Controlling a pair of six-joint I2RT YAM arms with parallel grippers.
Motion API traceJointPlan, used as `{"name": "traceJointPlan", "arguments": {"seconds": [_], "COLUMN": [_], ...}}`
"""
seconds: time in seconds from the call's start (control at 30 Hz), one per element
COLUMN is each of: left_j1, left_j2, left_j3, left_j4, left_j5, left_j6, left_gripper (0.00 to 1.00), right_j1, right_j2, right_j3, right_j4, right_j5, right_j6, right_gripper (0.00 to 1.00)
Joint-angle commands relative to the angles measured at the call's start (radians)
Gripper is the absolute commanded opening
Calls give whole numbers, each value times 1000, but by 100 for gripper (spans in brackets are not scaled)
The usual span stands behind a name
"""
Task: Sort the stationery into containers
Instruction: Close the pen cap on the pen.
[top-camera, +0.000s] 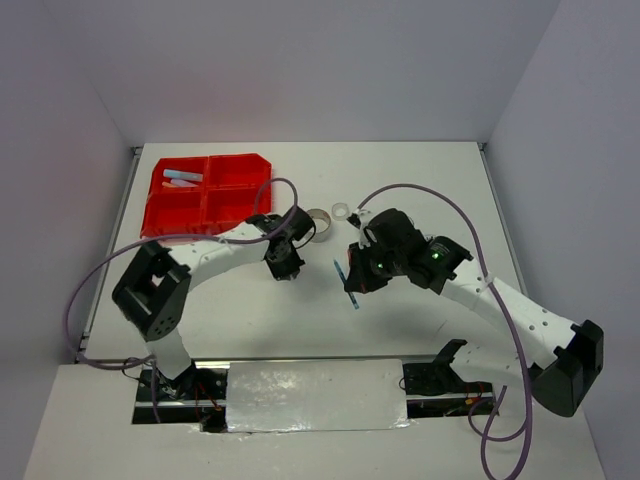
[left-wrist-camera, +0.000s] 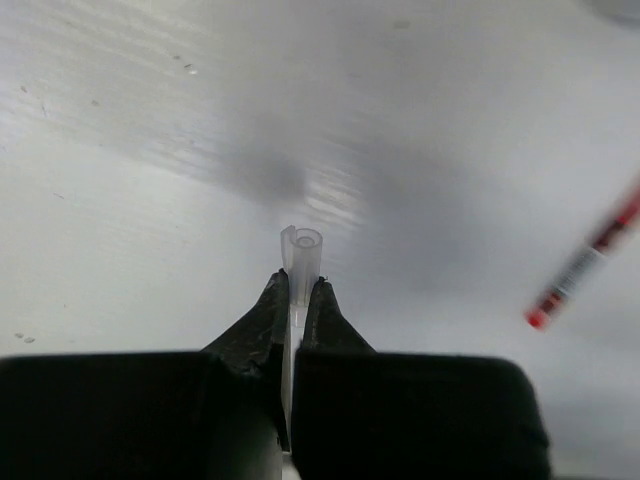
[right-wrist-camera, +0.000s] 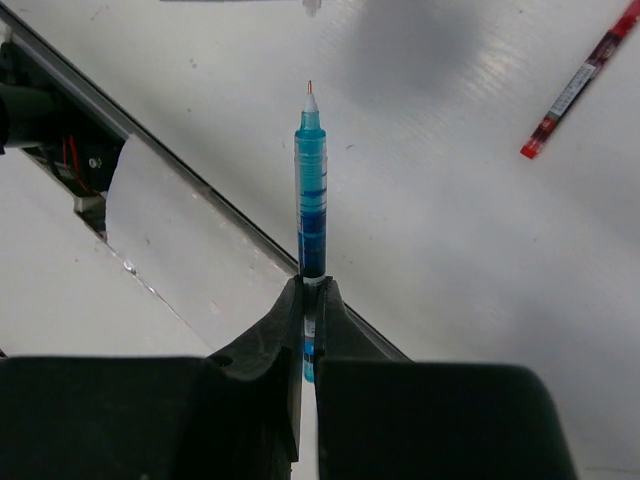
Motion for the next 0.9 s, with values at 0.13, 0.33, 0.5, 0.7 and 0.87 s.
{"name": "traceJointPlan", "arguments": {"seconds": [0.13,0.33,0.5,0.7,0.87], "left_j1": [4,5,7,10,13], "left_j2": [-269,-444,-521,-582,-575], "left_j3": [135,145,126,99,88], "left_j4": [-11,55,147,198,230], "left_j5": [-33,16,92,96,146], "left_j6": [114,114,134,165,183], "left_gripper": [0,0,0,0,0], "right_j1": [-8,-8,-5,6,13], "right_j2": [-69,-75,-69,-100,-71], "right_j3": [-82,-91,-80,-83,-47], "right_j4": [219,339,440,512,485], "right_j5": [-114,-177,-214,-222,-228], "right_j6": [30,88,147,165,150], "right_gripper": [0,0,0,0,0]}}
